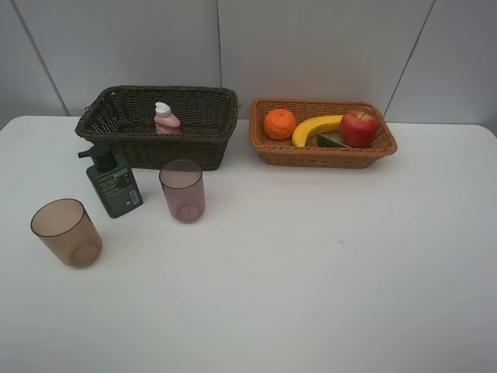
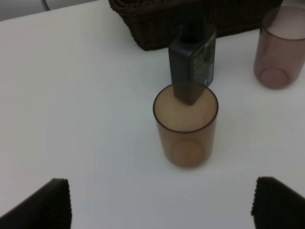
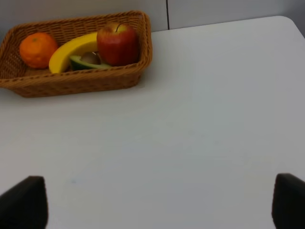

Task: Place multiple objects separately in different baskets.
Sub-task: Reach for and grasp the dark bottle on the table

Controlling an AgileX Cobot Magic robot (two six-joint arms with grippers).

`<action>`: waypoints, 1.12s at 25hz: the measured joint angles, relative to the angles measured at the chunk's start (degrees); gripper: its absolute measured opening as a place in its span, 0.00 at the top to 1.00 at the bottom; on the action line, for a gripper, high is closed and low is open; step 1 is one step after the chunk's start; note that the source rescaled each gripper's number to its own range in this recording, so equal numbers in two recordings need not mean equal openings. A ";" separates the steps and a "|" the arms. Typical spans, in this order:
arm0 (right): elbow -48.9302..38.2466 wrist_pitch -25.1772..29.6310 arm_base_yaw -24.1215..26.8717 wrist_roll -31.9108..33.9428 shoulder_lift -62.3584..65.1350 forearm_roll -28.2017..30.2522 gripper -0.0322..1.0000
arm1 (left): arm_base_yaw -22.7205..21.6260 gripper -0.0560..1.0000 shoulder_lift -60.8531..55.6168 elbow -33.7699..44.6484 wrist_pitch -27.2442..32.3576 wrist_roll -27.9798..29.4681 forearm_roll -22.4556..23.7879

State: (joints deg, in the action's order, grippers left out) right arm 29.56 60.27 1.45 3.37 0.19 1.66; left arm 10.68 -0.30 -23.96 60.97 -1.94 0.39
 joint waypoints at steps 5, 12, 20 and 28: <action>0.00 -0.12 0.00 0.00 0.00 0.00 0.00 | 0.00 0.00 4.26 -3.25 -0.35 0.00 0.00; 0.00 -0.16 0.00 0.00 0.00 0.00 0.00 | 0.00 0.00 16.06 -8.69 -4.69 -1.08 0.00; 0.00 -0.18 0.00 0.00 0.00 0.00 0.00 | 0.00 0.00 32.75 -17.49 -5.22 -8.77 0.17; 0.00 -0.23 0.00 0.00 0.00 0.00 0.00 | 0.00 0.00 51.35 -28.03 -5.16 -14.55 0.17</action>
State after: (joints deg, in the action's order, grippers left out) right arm 29.56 60.05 1.45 3.37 0.19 1.66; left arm 10.68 51.06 -51.99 55.81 -16.49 0.57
